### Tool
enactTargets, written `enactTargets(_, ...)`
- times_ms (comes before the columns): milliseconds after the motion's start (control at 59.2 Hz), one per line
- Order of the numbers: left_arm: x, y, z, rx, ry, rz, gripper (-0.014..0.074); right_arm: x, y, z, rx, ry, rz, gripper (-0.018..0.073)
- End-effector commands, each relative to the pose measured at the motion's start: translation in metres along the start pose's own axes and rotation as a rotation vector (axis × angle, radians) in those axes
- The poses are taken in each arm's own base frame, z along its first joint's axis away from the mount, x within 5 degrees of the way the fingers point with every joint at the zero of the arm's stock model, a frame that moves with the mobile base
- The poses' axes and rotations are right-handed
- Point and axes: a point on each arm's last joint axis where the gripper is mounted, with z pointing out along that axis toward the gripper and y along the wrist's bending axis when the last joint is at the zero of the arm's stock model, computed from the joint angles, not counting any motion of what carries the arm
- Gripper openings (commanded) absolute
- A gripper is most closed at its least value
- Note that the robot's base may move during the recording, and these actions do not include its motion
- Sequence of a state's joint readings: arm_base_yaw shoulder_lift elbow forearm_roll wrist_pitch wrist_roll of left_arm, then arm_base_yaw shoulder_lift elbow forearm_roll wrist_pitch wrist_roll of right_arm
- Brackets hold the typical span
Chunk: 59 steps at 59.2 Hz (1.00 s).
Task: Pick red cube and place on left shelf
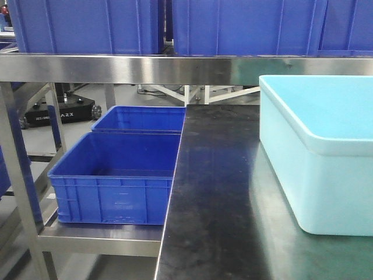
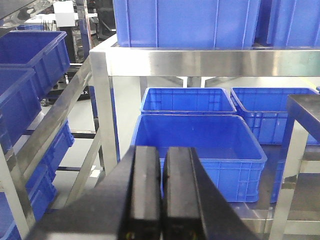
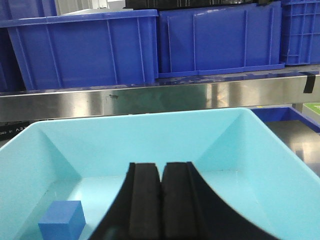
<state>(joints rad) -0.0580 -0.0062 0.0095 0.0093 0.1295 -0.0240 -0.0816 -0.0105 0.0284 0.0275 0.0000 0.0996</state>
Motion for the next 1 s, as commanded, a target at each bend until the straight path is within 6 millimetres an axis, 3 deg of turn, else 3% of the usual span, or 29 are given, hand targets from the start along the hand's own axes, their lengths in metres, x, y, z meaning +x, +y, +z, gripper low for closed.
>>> enactTargets(0,-0.001,0.0,0.0,0.006,-0.08,-0.004,0.0102,-0.016,0.002,-0.003,-0.009,-0.14,-0.018,0.005)
enactTargets(236,-0.001,0.0,0.0,0.006,-0.08,-0.004,0.0102,-0.023,0.003,-0.004,-0.02,-0.187,-0.015,0.005)
enactTargets(456,-0.001,0.0,0.0,0.006,-0.08,-0.004,0.0102,-0.058,0.009,0.015,-0.035,-0.124,-0.012,0.005)
enactTargets(625,-0.001,0.0,0.0,0.006,-0.08,-0.004,0.0102,-0.098,0.017,0.056,-0.052,-0.054,-0.01,0.005)
enactTargets(760,-0.001,0.0,0.0,0.006,-0.08,-0.004,0.0102,-0.134,0.024,0.104,-0.048,0.0,-0.011,0.005)
enactTargets(979,-0.001,0.0,0.0,0.006,-0.08,-0.004,0.0102,-0.157,0.032,0.17,-0.025,0.25,-0.008,0.005)
